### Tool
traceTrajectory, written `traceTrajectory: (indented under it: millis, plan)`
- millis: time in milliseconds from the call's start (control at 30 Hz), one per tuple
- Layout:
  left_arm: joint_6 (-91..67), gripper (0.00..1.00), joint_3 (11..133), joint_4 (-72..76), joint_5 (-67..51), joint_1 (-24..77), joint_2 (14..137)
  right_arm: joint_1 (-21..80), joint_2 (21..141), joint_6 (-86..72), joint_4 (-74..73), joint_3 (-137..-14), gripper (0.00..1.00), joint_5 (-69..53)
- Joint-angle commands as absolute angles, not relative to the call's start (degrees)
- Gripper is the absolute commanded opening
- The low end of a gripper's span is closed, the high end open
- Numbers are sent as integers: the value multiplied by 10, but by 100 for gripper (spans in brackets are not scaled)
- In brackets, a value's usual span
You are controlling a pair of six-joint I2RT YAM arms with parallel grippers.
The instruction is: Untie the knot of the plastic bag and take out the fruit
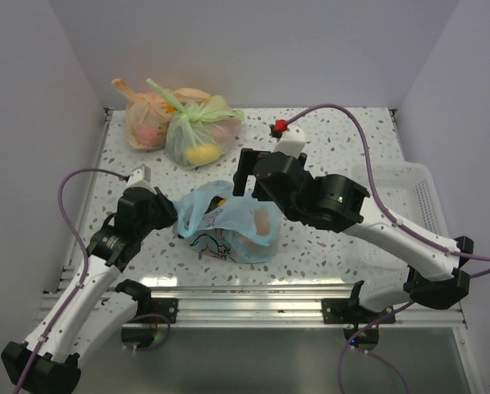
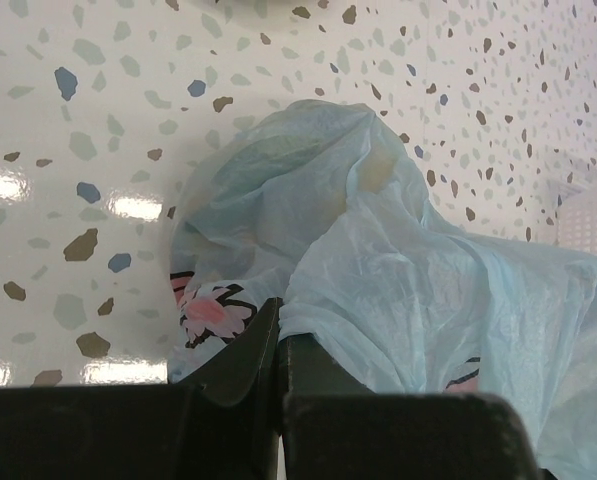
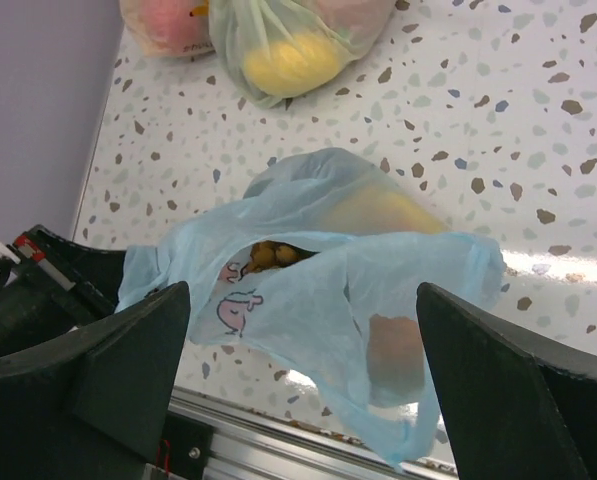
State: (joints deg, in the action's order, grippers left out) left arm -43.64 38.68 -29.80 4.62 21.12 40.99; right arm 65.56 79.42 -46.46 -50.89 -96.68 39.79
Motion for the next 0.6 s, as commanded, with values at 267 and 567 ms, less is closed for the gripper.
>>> traceTrajectory:
  millis: [267,567]
  plan:
    - [-431,0,409,-312,52,209,395,656,868,-589,-444,-822,99,405]
    - [-447,0,382,-304,35,209,391,614,846,-634,-293,-661,86,362]
